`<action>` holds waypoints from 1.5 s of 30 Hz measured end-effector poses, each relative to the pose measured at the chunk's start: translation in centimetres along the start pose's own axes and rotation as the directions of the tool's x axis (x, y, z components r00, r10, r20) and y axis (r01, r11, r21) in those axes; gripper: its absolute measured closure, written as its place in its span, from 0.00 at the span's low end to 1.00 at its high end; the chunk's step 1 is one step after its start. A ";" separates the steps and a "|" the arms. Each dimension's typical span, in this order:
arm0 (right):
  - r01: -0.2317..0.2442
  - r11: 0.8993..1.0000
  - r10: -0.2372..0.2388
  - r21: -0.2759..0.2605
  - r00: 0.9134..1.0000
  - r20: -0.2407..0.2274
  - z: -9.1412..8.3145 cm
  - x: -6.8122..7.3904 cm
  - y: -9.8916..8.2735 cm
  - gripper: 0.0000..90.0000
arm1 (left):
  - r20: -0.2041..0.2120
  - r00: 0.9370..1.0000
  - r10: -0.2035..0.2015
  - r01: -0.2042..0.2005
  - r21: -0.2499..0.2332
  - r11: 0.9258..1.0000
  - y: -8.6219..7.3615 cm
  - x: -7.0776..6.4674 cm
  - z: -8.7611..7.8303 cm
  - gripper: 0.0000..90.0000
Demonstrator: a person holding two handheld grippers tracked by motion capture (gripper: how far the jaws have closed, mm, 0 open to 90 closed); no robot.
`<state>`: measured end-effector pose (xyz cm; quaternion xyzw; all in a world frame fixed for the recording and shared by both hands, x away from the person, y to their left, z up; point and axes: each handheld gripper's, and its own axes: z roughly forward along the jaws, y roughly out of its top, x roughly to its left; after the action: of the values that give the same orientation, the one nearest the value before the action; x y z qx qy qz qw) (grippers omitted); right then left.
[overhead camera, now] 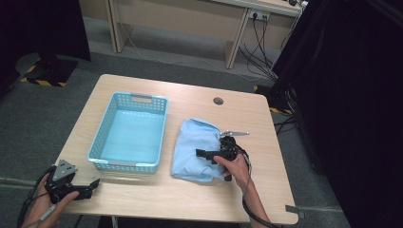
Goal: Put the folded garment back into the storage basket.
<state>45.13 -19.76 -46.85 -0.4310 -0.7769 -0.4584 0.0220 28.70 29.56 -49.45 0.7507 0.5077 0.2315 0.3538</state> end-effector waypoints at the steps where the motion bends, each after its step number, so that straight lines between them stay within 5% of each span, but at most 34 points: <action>1: 0.001 1.000 -0.001 0.004 1.000 -0.003 0.1 -0.1 0.0 0.25 | 0.000 1.000 0.000 0.000 0.000 1.000 0.0 0.0 0.0 0.00; 9: 0.026 1.000 -0.027 -0.005 0.998 -0.054 0.1 -0.3 -0.2 0.60 | 0.000 1.000 -0.002 0.002 -0.002 1.000 0.0 0.0 0.0 0.00; 15: 0.020 0.998 -0.023 -0.062 0.999 -0.050 -0.3 0.4 -0.1 0.72 | 0.000 1.000 0.001 -0.001 0.000 1.000 0.0 0.0 0.0 0.00; 45: 0.078 0.975 -0.093 -0.207 0.993 -0.067 -3.5 4.5 2.1 0.80 | 0.000 1.000 0.001 -0.001 -0.001 1.000 0.0 0.0 0.0 0.00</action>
<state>42.48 -18.92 -41.40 -0.3794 -0.7422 -0.5523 -0.0126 28.69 29.57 -49.45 0.7507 0.5073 0.2318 0.3540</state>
